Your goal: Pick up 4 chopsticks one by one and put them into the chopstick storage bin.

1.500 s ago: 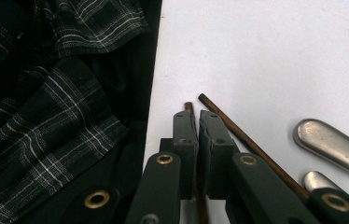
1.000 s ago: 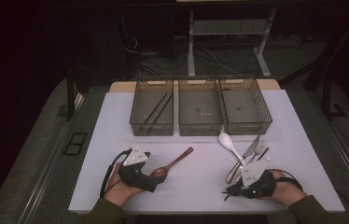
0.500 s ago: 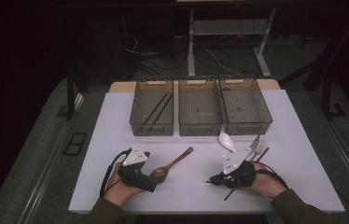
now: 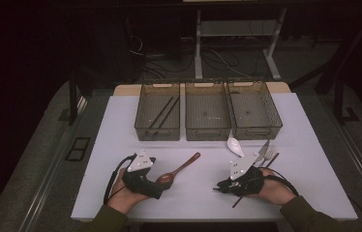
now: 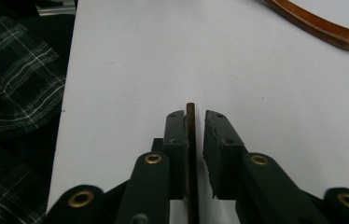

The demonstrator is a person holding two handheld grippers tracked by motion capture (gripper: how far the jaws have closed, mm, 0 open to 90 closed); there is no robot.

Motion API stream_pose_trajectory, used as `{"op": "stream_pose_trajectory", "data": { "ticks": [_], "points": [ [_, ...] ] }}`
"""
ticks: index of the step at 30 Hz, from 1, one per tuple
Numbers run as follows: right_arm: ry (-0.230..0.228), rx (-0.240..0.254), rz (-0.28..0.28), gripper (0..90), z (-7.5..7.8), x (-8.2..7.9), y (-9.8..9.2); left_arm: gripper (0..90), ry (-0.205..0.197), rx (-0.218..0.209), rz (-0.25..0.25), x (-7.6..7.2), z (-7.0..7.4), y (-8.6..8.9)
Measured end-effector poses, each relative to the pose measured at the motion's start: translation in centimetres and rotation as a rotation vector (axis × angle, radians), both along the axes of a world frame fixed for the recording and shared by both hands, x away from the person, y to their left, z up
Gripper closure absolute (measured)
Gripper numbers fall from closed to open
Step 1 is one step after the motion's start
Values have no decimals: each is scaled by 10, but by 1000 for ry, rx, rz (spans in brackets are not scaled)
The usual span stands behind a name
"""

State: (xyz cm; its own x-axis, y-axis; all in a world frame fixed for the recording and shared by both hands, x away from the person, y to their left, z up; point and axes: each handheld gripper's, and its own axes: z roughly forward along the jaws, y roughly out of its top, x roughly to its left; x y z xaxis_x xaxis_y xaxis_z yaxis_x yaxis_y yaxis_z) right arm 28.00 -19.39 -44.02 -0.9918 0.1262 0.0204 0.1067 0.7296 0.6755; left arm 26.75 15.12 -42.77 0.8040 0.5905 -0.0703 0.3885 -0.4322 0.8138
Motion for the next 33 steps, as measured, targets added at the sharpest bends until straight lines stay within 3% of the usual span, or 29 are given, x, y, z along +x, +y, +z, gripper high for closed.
{"op": "stream_pose_trajectory", "data": {
  "ticks": [7, 15, 21, 26, 33],
  "points": [
    [22, 22, -30, 722, 14, -3, -21, 0, 0, 0, 0, 0, 0, 1],
    [24, -29, -79, 718, 19, -16, -71, 0, 7, -4, 2, 1, 0, 2],
    [35, -50, -118, 723, 13, -21, -96, 0, 13, -1, 0, 1, 0, 3],
    [48, -75, -125, 737, 5, -20, -103, 0, 16, -3, 3, 1, -1, 3],
    [57, -97, -115, 781, 0, -18, -99, 0, 13, 0, 0, 2, -1, 4]
  ]
}}
